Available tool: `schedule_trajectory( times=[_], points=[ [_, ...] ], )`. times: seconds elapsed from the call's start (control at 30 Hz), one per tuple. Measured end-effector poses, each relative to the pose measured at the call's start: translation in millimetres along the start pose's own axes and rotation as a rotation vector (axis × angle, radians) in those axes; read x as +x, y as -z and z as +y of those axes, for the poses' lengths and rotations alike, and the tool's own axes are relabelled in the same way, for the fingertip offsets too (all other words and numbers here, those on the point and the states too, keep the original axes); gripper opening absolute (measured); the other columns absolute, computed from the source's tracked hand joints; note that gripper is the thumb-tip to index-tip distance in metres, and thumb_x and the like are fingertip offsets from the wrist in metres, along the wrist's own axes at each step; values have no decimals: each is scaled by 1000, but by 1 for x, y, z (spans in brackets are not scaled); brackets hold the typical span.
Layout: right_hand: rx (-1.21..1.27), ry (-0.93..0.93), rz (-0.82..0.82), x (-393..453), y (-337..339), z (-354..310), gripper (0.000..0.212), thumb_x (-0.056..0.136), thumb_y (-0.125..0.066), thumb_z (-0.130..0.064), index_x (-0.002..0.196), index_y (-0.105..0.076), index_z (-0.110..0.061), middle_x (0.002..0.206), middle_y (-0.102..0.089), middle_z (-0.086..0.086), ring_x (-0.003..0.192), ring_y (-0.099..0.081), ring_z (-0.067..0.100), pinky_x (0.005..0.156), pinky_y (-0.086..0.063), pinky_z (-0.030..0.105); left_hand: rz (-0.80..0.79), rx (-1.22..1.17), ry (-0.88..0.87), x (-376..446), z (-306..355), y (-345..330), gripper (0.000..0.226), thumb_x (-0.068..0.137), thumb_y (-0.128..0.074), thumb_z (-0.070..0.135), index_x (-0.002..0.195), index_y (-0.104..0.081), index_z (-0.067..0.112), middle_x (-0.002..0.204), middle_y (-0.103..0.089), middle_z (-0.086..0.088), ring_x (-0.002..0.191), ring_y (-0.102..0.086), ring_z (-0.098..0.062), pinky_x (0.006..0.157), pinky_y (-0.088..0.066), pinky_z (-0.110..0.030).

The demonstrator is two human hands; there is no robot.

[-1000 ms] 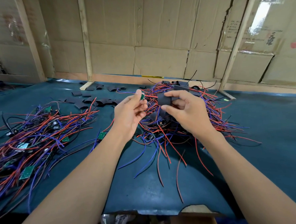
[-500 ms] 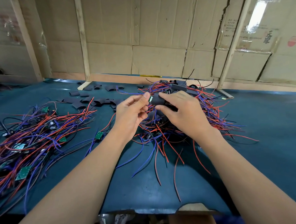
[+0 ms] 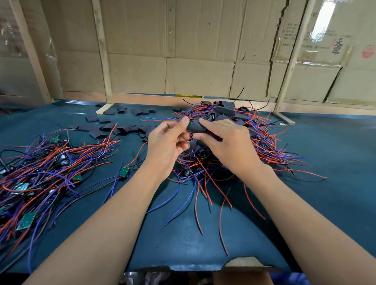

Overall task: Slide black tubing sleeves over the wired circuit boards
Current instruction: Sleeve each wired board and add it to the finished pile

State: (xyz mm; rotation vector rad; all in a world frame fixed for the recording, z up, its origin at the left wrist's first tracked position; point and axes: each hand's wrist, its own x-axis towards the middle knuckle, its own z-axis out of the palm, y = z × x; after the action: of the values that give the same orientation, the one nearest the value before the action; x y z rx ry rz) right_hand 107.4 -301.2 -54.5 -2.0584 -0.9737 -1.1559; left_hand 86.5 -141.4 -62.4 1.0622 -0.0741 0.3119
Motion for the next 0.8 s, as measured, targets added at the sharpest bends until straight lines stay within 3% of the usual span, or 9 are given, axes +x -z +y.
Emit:
schedule_trajectory(
  times=[0.2, 0.3, 0.47, 0.8],
  points=[
    [131, -106, 16, 0, -1, -1, 41, 82, -82, -20, 118, -73, -1, 95, -76, 12, 83, -69, 20, 77, -48, 17, 14, 12, 42, 0, -1, -4, 22, 94, -69, 19, 81, -55, 9, 64, -59, -3, 62, -60, -17, 50, -46, -28],
    [155, -136, 50, -1, -2, 0, 41, 82, -83, -20, 118, -74, -3, 89, -74, 7, 78, -58, 6, 74, -39, 5, 7, 4, 97, -1, 1, -6, 18, 95, -67, 21, 86, -57, 9, 70, -59, -4, 64, -62, -16, 52, -48, -28],
    [231, -201, 88, 0, -1, 0, 38, 82, -83, -20, 117, -75, -6, 84, -68, -2, 76, -55, 5, 72, -40, 9, -27, -48, 95, -3, 3, -6, 15, 95, -66, 15, 88, -56, 7, 75, -60, -9, 64, -63, -16, 53, -50, -25],
    [171, -160, 50, -2, -6, -4, 41, 82, -83, -18, 119, -73, -3, 91, -74, 9, 77, -63, 14, 74, -44, 12, 17, -144, 101, 0, -1, -7, 22, 95, -67, 19, 79, -53, 12, 64, -58, -1, 65, -57, -16, 58, -52, -25]
  ],
)
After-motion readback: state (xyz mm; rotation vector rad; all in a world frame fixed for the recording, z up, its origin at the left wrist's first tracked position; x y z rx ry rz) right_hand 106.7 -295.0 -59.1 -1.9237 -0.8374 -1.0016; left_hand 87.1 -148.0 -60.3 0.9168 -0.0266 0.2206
